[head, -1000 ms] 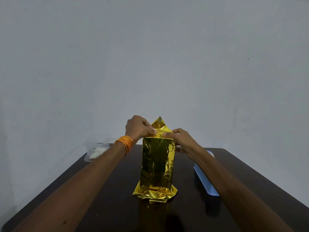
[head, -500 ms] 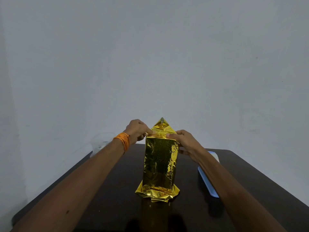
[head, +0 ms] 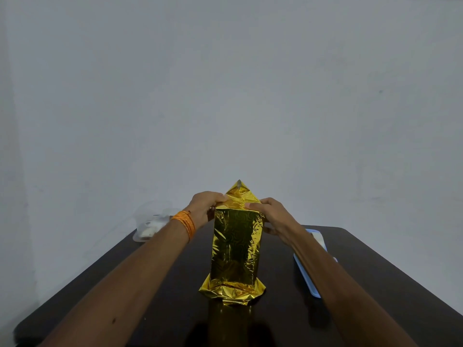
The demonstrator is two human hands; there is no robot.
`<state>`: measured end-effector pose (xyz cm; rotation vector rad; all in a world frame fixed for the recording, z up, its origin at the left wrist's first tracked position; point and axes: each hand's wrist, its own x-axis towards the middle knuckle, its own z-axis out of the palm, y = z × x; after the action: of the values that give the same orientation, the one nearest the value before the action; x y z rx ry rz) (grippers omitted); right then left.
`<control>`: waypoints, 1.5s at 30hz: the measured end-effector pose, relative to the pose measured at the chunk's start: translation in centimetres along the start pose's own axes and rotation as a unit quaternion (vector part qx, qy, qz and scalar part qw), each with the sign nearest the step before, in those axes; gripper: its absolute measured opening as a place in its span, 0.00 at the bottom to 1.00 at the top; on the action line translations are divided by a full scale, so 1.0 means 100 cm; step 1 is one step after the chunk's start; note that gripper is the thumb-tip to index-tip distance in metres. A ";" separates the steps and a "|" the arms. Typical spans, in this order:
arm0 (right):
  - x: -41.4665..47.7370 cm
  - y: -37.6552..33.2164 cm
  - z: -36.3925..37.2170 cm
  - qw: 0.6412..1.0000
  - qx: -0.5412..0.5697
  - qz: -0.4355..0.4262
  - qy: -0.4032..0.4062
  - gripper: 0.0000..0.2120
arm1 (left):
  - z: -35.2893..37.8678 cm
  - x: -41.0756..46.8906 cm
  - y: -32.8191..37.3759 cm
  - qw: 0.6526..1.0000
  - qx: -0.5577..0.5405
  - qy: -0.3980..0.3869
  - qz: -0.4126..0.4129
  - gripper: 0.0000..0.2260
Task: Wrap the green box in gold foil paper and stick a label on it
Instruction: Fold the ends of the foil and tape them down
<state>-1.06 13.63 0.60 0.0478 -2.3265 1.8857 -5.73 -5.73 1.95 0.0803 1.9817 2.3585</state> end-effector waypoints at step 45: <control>-0.028 -0.004 0.018 0.964 -0.163 -0.201 0.053 0.21 | -0.005 -0.051 -0.018 0.945 0.152 0.053 0.284 0.10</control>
<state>1.56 11.59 0.21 0.3443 -2.3053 1.2722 -0.64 -6.29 0.05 0.6325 2.6527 2.3473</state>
